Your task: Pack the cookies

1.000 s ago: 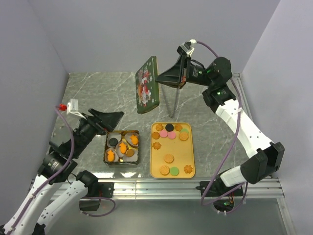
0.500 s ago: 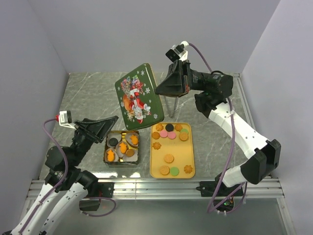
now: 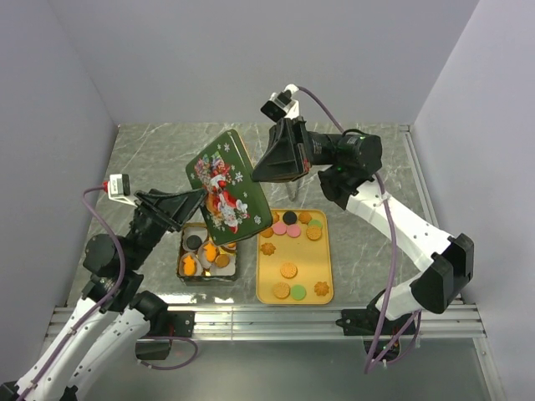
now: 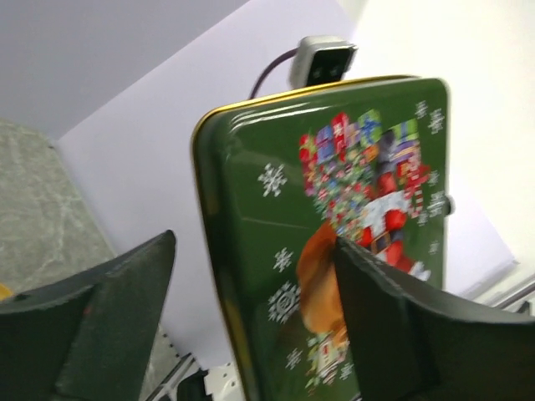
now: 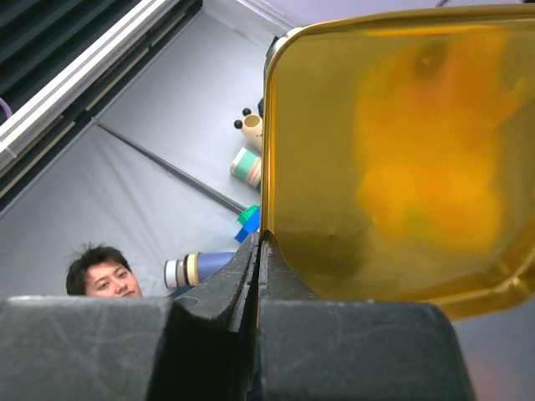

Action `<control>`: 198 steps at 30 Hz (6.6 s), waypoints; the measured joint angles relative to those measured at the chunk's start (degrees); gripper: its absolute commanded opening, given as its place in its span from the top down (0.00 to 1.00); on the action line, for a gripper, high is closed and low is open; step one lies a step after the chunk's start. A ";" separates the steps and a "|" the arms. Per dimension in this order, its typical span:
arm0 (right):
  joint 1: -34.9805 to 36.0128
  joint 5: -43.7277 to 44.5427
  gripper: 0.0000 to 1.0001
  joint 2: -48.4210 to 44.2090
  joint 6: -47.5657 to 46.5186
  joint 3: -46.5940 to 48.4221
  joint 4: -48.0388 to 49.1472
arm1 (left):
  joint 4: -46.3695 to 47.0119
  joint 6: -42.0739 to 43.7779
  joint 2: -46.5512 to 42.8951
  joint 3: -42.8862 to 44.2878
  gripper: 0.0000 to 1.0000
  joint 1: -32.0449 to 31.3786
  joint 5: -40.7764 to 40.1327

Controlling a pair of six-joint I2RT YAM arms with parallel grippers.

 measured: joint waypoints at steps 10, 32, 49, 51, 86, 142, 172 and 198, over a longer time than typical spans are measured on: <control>0.09 1.90 1.00 5.66 2.05 -6.43 14.51 | 3.23 -1.79 -2.73 -0.15 0.51 0.04 -0.35; -1.44 -2.03 0.29 3.23 -32.44 -3.37 -35.54 | -15.58 1.55 -8.81 7.08 0.99 -0.22 -1.66; -1.14 -2.16 0.60 3.06 -47.87 -2.21 -54.95 | -20.90 -0.76 -6.99 3.04 0.99 -0.22 -0.04; -1.14 -2.25 0.66 3.06 -47.58 -2.34 -54.58 | -19.89 -1.73 -6.71 2.45 0.99 -0.22 0.02; -22.77 14.36 0.86 -6.03 -64.65 -11.34 -83.93 | -69.57 5.95 20.15 18.29 0.09 -0.04 -21.44; -23.08 13.55 0.89 -6.47 -67.67 -15.08 -85.64 | -59.98 32.39 71.65 31.10 0.78 21.99 -7.76; -5.14 12.35 0.93 24.30 -41.51 -11.43 -39.47 | -40.79 27.87 31.69 2.99 0.24 38.91 14.21; -2.01 14.01 0.95 34.95 -40.81 -8.31 -31.58 | -18.56 21.53 41.81 -10.38 0.31 38.95 25.14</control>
